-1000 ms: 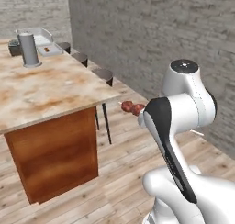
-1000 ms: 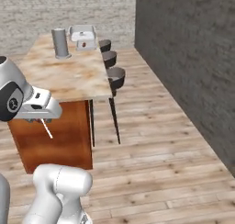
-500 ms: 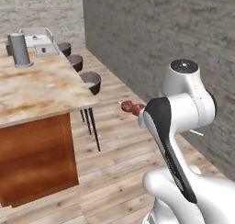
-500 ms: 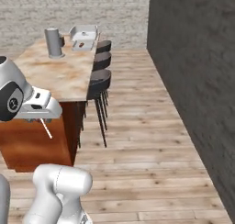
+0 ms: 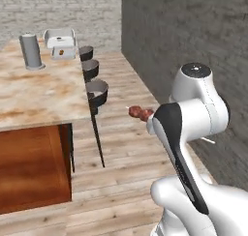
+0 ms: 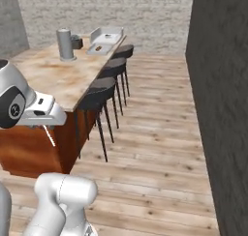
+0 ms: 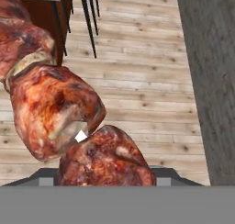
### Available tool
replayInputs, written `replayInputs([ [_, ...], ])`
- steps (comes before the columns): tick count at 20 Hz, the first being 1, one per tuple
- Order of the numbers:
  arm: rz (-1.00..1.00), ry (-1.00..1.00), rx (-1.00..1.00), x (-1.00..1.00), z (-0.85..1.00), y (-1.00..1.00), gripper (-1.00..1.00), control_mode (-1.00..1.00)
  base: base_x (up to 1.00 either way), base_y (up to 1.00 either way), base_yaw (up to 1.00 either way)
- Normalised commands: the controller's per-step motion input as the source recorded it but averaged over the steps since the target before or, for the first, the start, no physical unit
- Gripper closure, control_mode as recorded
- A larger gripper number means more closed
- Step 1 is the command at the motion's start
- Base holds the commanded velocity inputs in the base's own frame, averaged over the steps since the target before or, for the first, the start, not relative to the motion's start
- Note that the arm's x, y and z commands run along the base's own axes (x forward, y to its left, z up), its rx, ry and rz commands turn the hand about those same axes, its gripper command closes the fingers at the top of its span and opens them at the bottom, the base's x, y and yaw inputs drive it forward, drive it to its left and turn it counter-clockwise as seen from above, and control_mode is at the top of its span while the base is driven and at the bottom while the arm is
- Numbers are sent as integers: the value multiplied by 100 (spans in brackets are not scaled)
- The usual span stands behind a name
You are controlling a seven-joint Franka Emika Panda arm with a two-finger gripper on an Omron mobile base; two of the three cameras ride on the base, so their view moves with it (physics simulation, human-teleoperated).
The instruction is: Place the cold items (banana and apple) from the fridge in one tupperware on the dining counter. Place the warm items (kebab skewer and hot dog) in the stove area in another tupperware.
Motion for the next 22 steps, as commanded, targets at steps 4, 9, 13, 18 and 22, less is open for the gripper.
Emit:
replayInputs([
  [4,0,0,0,0,0,0,100,100,84,-75,46],
  [9,0,0,0,0,0,0,100,100,79,-79,45],
  [13,0,0,0,0,0,0,100,100,81,-75,46],
  [18,0,0,0,0,0,0,100,100,80,-70,47],
  [22,0,0,0,0,0,0,100,100,74,-73,44],
])
